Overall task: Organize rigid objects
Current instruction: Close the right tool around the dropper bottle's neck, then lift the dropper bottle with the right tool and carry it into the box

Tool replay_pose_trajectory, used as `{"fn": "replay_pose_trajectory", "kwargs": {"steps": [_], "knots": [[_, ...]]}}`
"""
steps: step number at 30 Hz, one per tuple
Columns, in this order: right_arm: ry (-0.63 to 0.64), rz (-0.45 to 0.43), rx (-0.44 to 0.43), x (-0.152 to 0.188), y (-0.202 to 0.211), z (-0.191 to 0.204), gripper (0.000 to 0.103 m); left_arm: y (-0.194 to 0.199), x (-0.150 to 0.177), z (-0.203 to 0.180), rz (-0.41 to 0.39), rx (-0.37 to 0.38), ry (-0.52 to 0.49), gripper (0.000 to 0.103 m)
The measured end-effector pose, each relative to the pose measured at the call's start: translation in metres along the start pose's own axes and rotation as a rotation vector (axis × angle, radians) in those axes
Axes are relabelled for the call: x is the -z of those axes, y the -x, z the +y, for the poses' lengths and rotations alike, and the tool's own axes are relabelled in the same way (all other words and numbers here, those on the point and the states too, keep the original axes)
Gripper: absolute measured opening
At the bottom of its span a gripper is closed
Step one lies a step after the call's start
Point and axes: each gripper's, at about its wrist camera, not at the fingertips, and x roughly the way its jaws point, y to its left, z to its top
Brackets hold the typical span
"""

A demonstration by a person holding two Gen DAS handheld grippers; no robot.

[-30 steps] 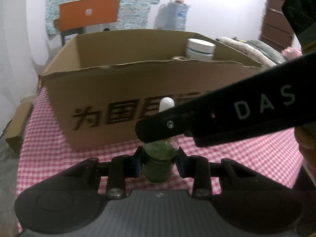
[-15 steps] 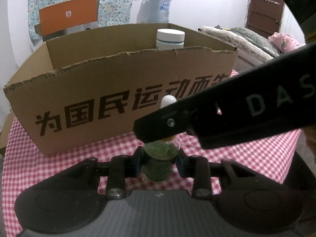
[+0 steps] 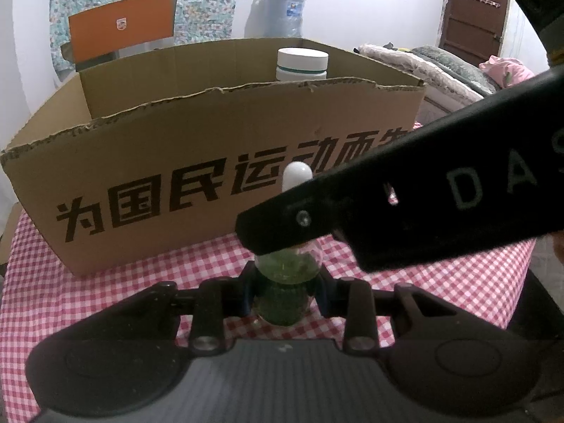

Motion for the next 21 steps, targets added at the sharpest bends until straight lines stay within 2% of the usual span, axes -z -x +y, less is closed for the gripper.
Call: {"fn": "replay_pose_trajectory", "kwargs": {"steps": [1, 13, 17, 21], "knots": [[0.004, -0.003, 0.003, 0.000, 0.001, 0.001, 0.021, 0.000, 0.000, -0.001, -0.002, 0.000, -0.002, 0.034], [0.025, -0.042, 0.012, -0.001, 0.019, 0.008, 0.020, 0.027, -0.002, -0.010, -0.049, 0.000, -0.011, 0.034], [0.050, -0.089, 0.011, -0.007, 0.038, 0.017, 0.020, 0.048, -0.013, -0.013, -0.101, -0.006, -0.019, 0.034], [0.094, -0.168, 0.011, -0.027, 0.068, 0.028, 0.020, 0.075, -0.039, -0.014, -0.192, -0.002, -0.034, 0.033]]}}
